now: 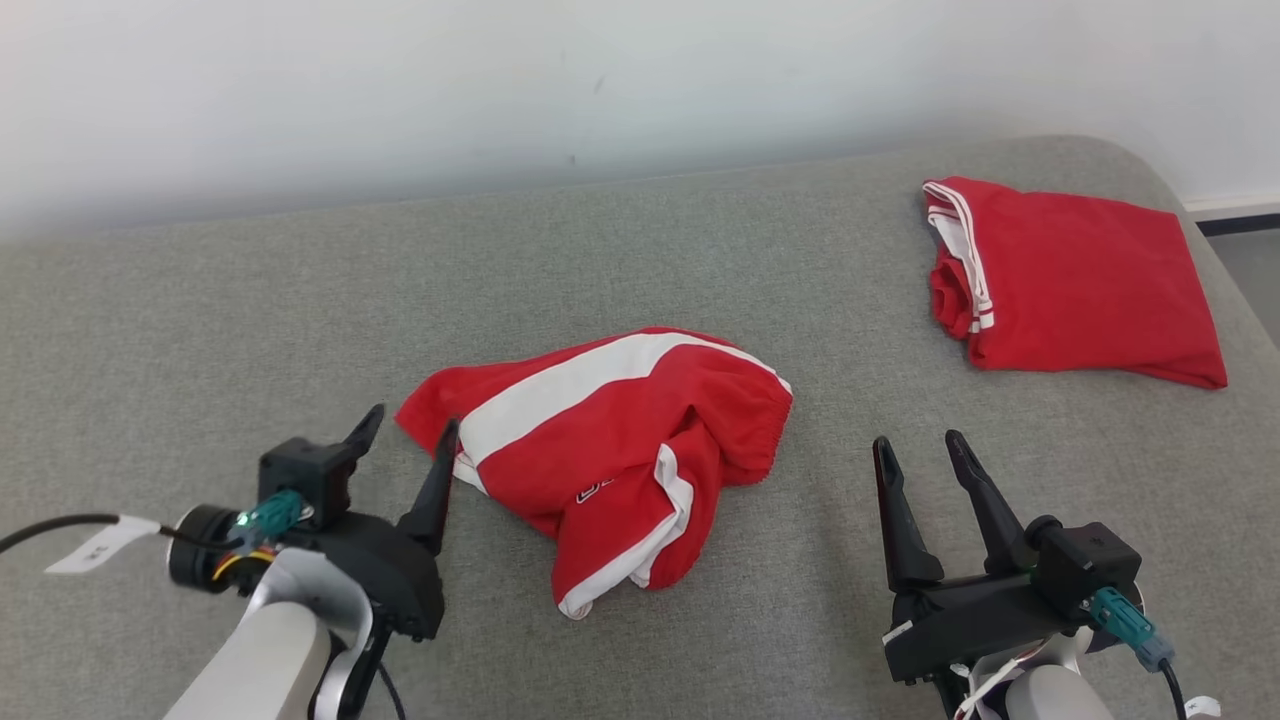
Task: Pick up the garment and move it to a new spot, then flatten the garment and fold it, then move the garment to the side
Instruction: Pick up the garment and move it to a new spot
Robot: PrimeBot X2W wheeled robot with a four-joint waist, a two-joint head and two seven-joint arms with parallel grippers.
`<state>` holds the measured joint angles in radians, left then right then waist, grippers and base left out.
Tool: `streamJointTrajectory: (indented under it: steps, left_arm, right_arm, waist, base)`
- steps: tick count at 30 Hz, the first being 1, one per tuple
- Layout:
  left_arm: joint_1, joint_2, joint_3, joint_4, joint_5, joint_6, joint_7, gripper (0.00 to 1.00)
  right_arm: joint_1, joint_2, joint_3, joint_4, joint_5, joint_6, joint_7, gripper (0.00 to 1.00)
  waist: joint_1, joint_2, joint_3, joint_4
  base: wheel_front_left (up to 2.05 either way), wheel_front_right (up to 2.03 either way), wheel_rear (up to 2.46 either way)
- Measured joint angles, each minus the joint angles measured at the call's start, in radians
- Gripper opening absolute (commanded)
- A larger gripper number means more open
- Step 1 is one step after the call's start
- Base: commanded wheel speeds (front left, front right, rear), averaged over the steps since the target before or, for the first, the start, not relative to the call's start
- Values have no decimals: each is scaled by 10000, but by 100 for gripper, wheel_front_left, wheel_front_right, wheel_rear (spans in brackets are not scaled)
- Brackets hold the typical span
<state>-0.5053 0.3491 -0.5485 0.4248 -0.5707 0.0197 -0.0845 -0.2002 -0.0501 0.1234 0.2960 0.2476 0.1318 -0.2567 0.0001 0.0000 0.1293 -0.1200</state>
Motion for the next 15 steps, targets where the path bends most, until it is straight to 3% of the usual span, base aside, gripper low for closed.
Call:
streamJointTrajectory:
  steps: [5,9,11,15]
  left_arm:
    - [128,42,274,259,17,282,-744,100]
    - [297,230,702,13,351,882,-1549,100]
    - [811,370,1120,-556,545,1375,-1705,100]
    - [1632,744,1724,-1549,913,1954,-1753,100]
  right_arm:
    - [2,0,-65,8,-13,0,2,100]
    - [31,-2,-142,-10,-13,0,0,100]
    - [158,2,-211,-6,-31,0,-2,100]
    - [256,-2,-420,-33,-81,0,-6,100]
  waist:
    - [0,0,83,-87]
    - [0,0,67,-80]
    - [0,0,-21,-47]
    - [-1,0,-193,18]
  base:
    - [0,0,0]
    - [0,0,0]
    - [0,0,0]
    - [0,0,0]
